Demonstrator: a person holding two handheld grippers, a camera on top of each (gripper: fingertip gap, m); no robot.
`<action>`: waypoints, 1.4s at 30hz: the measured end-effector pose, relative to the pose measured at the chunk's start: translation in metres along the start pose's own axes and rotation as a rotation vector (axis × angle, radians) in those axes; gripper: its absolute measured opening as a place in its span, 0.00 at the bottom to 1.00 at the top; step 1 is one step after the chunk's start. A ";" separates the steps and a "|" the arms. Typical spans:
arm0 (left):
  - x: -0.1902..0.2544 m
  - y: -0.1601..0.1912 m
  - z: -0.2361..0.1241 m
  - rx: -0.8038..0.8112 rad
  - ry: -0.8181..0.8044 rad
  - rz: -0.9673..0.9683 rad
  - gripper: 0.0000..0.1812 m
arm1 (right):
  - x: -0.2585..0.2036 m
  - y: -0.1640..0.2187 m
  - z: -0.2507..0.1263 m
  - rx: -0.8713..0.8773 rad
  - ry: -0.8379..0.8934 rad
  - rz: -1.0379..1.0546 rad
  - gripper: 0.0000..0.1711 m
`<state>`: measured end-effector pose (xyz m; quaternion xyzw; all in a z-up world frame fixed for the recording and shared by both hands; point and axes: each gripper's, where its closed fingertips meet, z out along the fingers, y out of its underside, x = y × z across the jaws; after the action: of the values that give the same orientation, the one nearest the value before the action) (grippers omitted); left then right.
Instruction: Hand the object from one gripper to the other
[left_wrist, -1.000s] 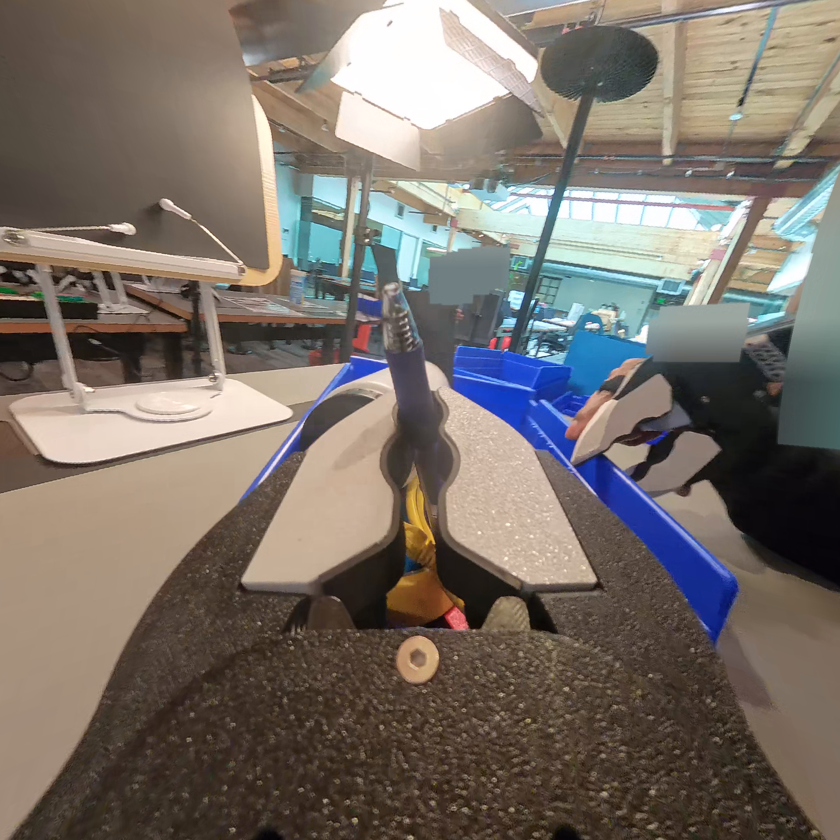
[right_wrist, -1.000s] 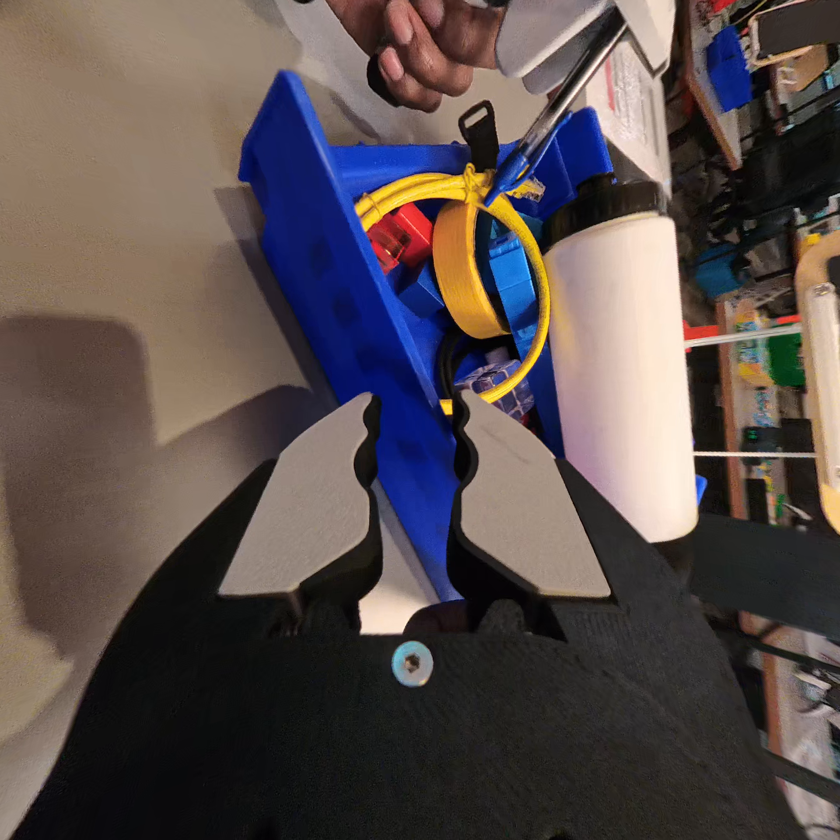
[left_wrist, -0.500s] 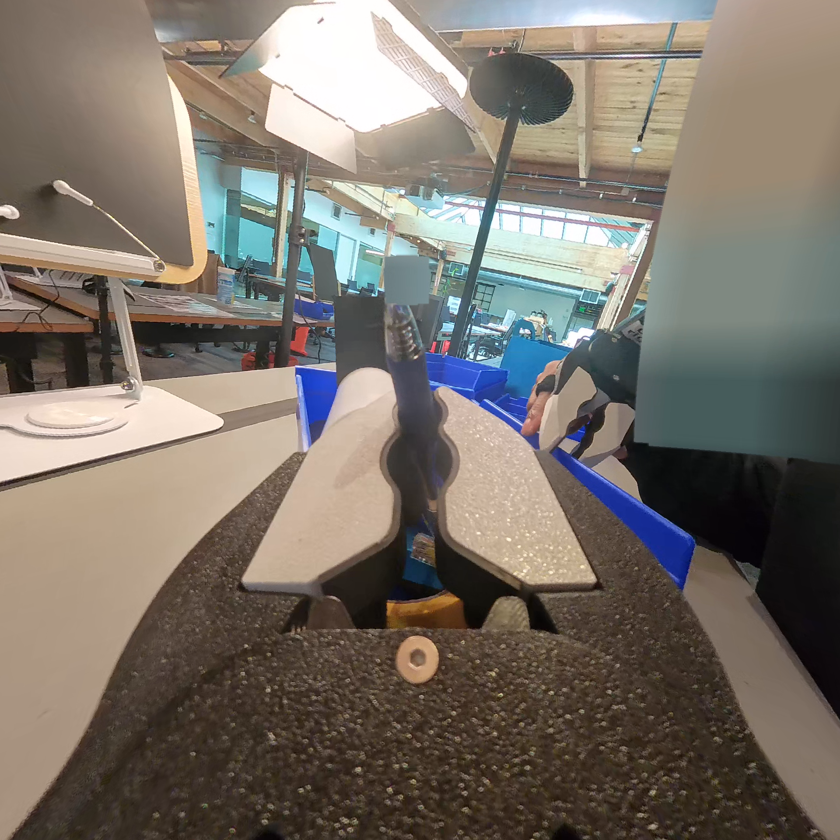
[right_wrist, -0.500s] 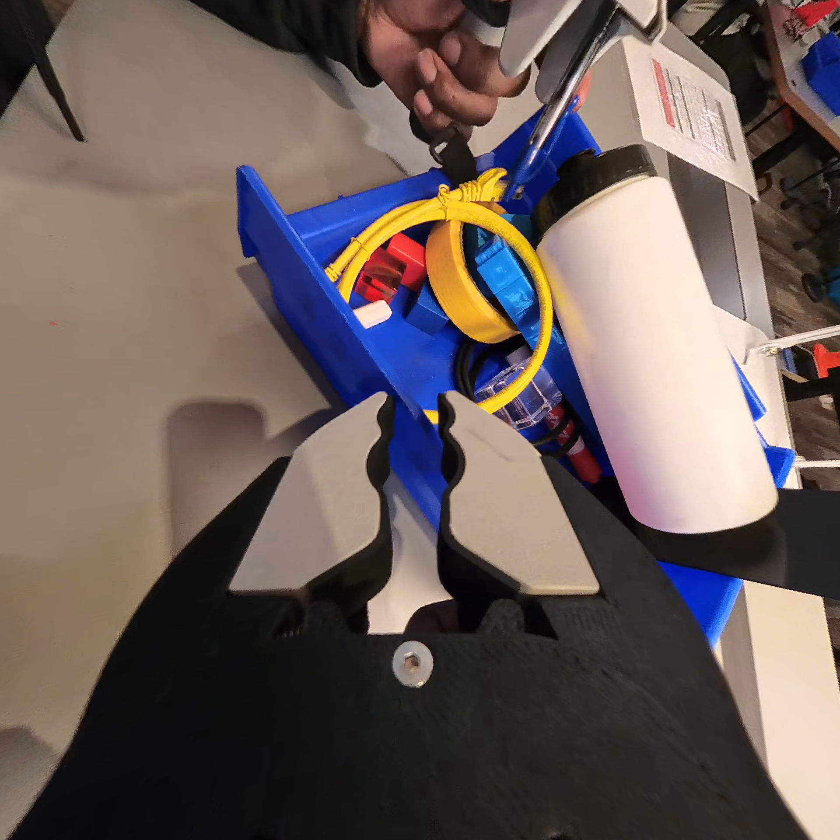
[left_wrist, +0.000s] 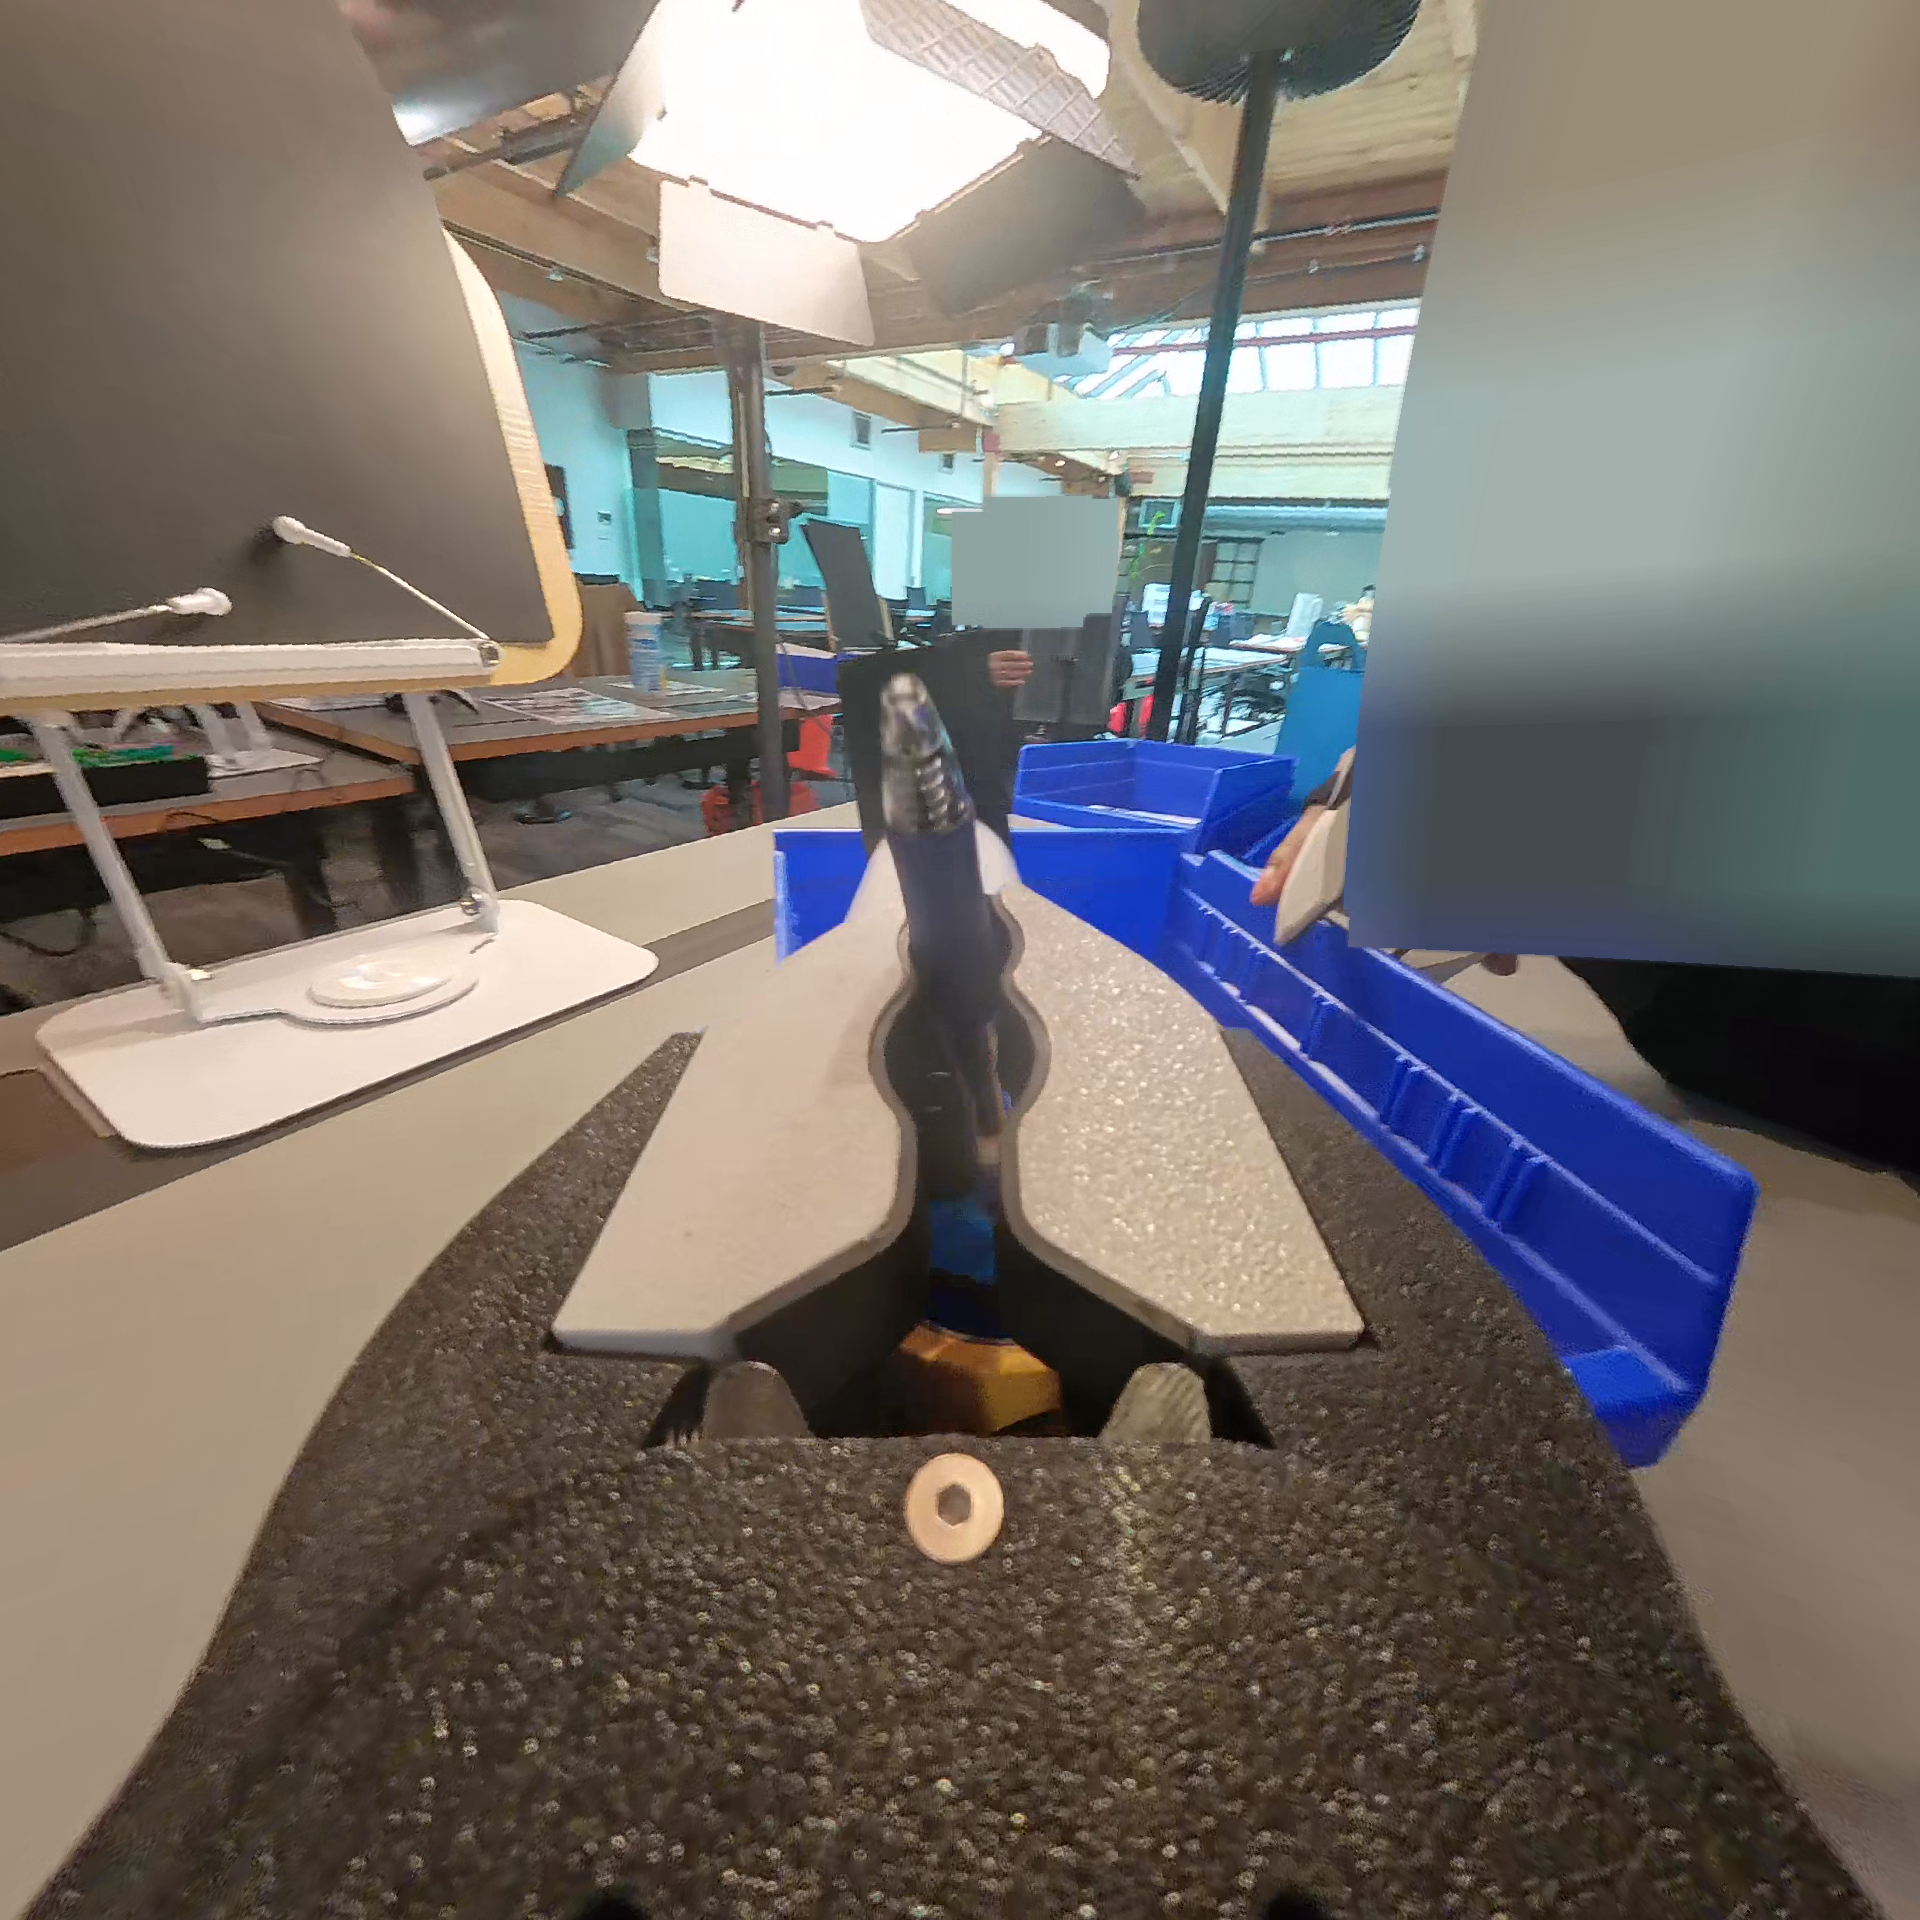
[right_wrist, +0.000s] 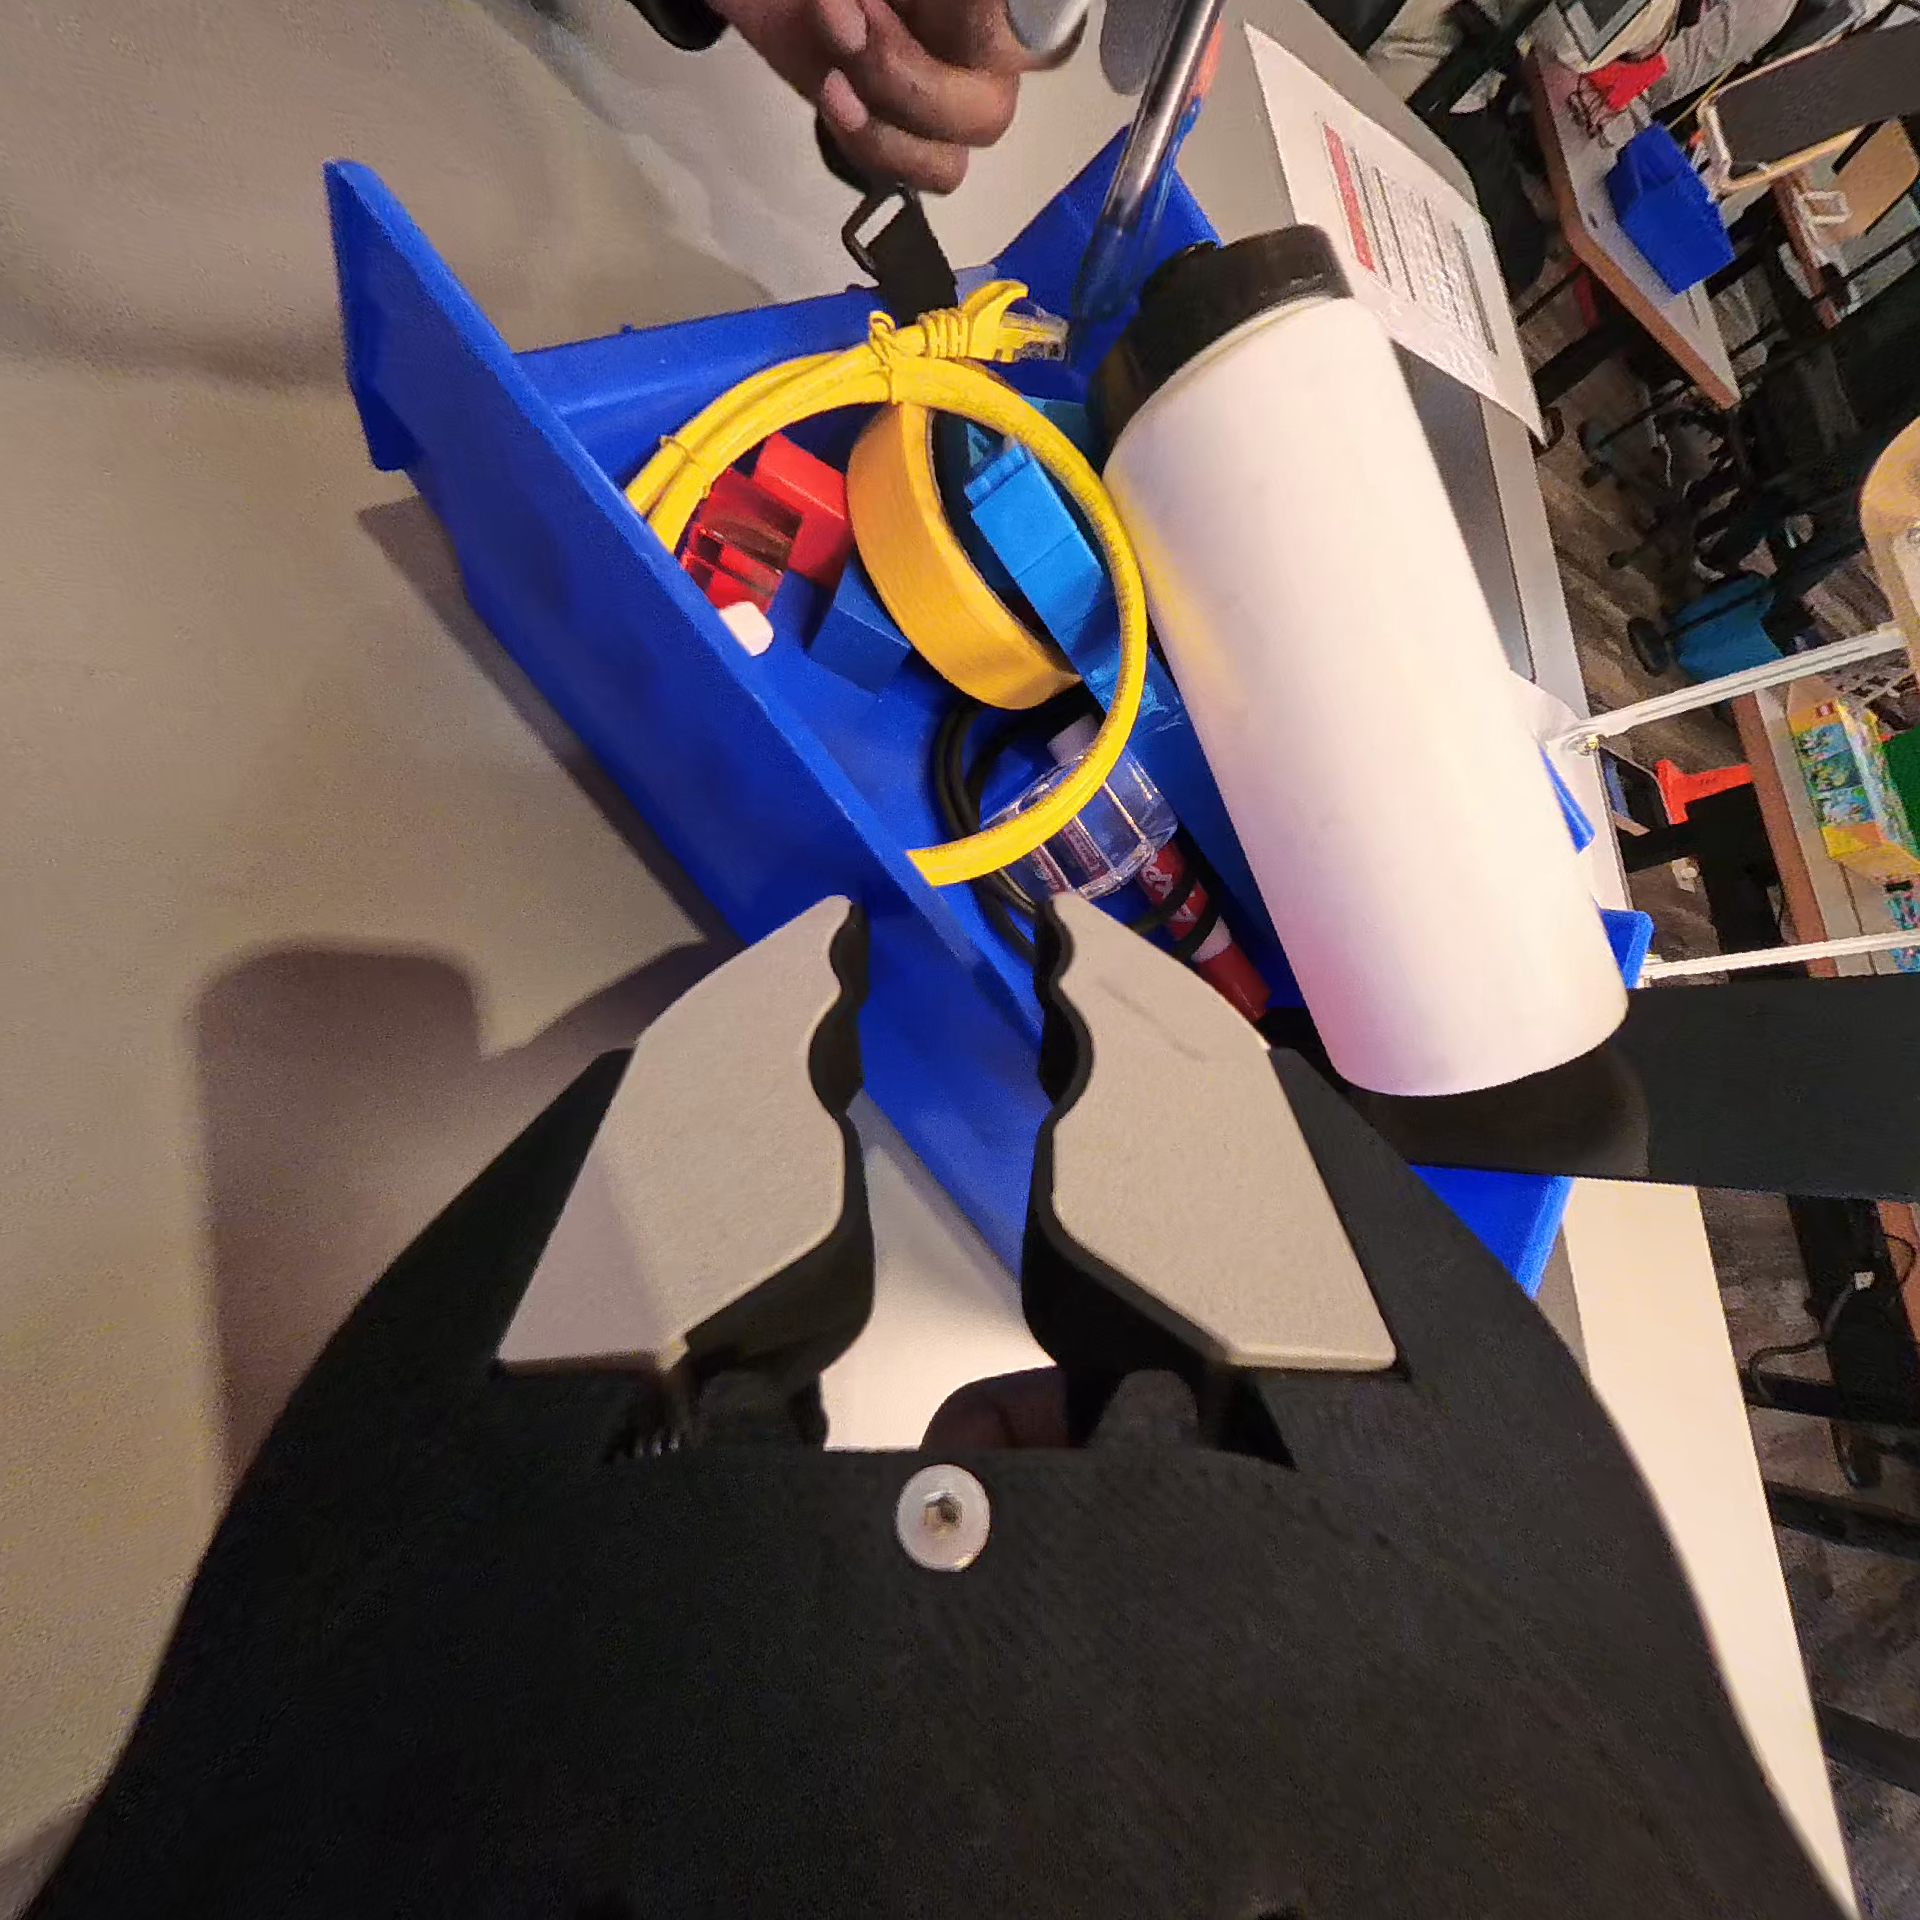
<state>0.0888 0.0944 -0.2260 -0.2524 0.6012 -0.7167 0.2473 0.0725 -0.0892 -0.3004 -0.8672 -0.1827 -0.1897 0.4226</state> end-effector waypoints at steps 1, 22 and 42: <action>-0.003 0.001 0.000 -0.010 -0.024 0.023 0.05 | 0.000 0.000 0.000 0.005 0.003 -0.006 0.17; -0.001 0.023 0.009 -0.293 -0.138 0.434 0.32 | -0.002 -0.008 0.007 0.034 0.047 -0.066 0.14; 0.036 0.043 0.017 -0.343 0.071 0.340 0.33 | -0.002 -0.008 0.007 0.038 0.086 -0.094 0.15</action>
<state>0.0746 0.0515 -0.2633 -0.1606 0.7563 -0.5604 0.2969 0.0685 -0.0792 -0.3002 -0.8405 -0.2087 -0.2427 0.4372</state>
